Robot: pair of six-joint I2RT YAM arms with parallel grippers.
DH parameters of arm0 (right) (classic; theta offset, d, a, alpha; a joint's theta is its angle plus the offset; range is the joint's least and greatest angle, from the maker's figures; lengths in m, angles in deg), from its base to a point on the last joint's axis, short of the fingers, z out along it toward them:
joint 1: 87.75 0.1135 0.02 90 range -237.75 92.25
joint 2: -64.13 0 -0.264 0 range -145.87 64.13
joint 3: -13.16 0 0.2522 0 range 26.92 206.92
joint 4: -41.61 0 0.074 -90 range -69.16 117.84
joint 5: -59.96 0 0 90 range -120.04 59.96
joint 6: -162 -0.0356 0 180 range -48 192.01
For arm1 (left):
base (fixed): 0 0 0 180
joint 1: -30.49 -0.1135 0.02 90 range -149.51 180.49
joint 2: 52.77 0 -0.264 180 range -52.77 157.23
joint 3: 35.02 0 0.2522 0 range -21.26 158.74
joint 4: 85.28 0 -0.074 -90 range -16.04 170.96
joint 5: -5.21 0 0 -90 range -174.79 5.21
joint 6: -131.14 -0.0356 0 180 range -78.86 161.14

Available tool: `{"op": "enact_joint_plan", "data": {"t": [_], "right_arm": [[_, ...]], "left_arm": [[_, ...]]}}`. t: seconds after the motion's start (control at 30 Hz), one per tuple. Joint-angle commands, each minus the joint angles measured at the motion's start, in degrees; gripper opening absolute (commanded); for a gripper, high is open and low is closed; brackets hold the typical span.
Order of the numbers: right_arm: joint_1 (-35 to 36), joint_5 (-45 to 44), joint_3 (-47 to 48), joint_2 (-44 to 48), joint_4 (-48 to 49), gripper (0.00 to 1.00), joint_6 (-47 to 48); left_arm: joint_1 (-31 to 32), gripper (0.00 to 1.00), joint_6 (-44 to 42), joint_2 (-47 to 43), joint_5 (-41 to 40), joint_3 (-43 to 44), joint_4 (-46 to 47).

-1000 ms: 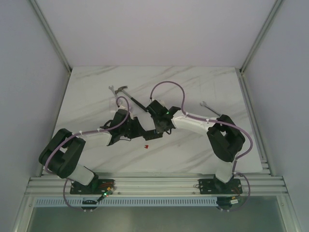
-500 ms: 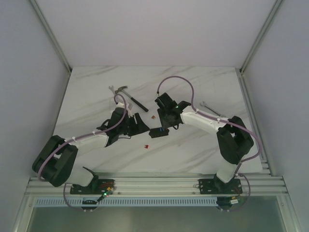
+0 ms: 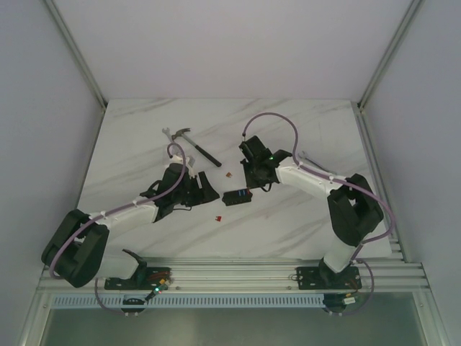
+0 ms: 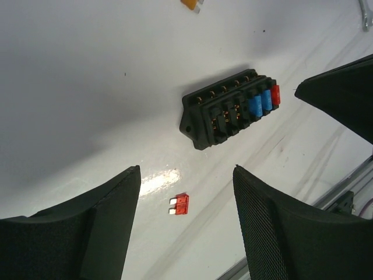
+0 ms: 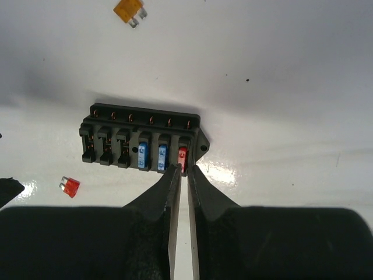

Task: Snap on the fuse box
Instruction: Install the fuse at the fuse box base.

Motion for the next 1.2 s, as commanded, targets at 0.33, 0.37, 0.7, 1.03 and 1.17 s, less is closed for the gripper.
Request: {"op": "enact_joint_plan", "data": {"t": [0.33, 0.37, 0.7, 1.03, 1.17], "right_arm": [[0.0, 2.7, -1.9, -4.9, -2.0, 0.07, -1.8], [0.0, 2.6, -2.0, -5.4, -2.3, 0.04, -1.8], [0.2, -3.2, -3.0, -11.2, -8.0, 0.00, -2.0], [-0.3, -14.9, 1.2, -4.9, -10.0, 0.01, 4.0], [0.8, -14.4, 2.5, -0.8, -8.7, 0.20, 7.5]], "left_arm": [[0.2, 0.75, -1.1, -0.8, -1.0, -1.4, -1.7], [0.2, 0.75, -1.1, -0.7, -1.1, -1.3, -1.8], [0.2, 0.76, -0.9, -1.1, -1.5, -2.2, -1.8], [0.2, 0.77, -1.3, -4.1, -2.6, -3.4, -3.5], [0.1, 0.78, -1.2, -6.8, -3.4, -4.8, -4.4]]}}
